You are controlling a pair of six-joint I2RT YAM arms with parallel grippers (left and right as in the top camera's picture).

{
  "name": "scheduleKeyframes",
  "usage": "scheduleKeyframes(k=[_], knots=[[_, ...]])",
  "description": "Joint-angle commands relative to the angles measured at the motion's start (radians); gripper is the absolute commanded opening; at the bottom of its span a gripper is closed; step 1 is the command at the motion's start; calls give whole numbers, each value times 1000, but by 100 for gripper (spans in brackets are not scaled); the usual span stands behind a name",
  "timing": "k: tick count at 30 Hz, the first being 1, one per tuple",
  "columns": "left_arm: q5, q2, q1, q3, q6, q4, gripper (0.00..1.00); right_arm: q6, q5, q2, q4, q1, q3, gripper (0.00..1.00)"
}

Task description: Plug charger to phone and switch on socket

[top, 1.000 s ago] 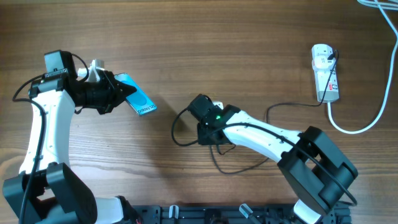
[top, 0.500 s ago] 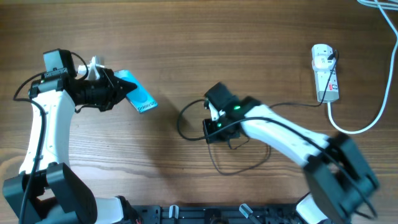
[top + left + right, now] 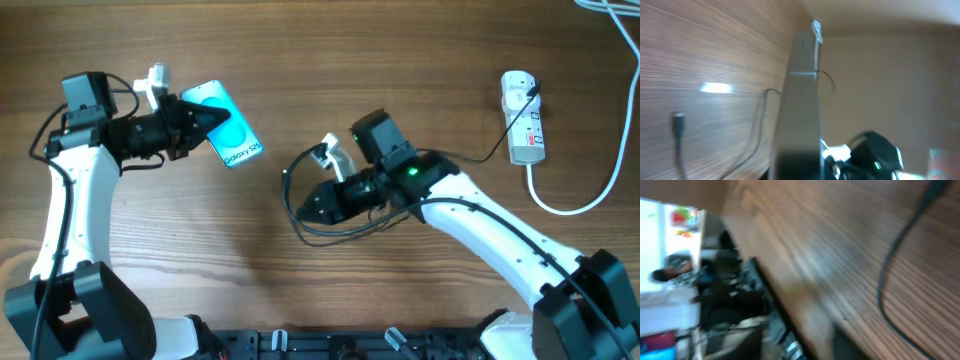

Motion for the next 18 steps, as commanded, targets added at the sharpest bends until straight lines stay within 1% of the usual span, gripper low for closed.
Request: scheduleKeyframes(k=[1, 3, 5, 6, 8, 10, 13, 14, 15, 16, 17, 18], knots=[[-73, -20, 85, 8, -29, 1, 4, 113, 256, -6, -6, 71, 40, 69], [-73, -20, 153, 8, -33, -20, 4, 121, 381, 3, -63, 103, 134, 67], [-87, -20, 212, 8, -32, -74, 4, 111, 543, 61, -122, 131, 232, 61], [-103, -20, 218, 8, -32, -86, 4, 108, 568, 87, -122, 141, 246, 60], [-169, -20, 220, 8, -32, -121, 4, 106, 632, 189, -106, 186, 252, 48], [-204, -20, 220, 8, -29, -158, 4, 102, 647, 311, -86, 235, 252, 45], [-211, -20, 219, 8, -28, -163, 4, 102, 648, 489, -3, 277, 252, 46], [-211, -20, 219, 8, -28, -165, 5, 102, 649, 524, 6, 281, 252, 46], [-211, -20, 219, 8, -28, -165, 5, 102, 653, 551, 0, 282, 252, 43], [-211, -20, 219, 8, -28, -165, 5, 103, 664, 563, -24, 281, 252, 31], [-211, -20, 219, 8, -28, -165, 5, 113, 678, 565, -98, 279, 252, 8], [-211, -20, 219, 8, -28, -165, 5, 113, 677, 562, -162, 277, 252, 4]])
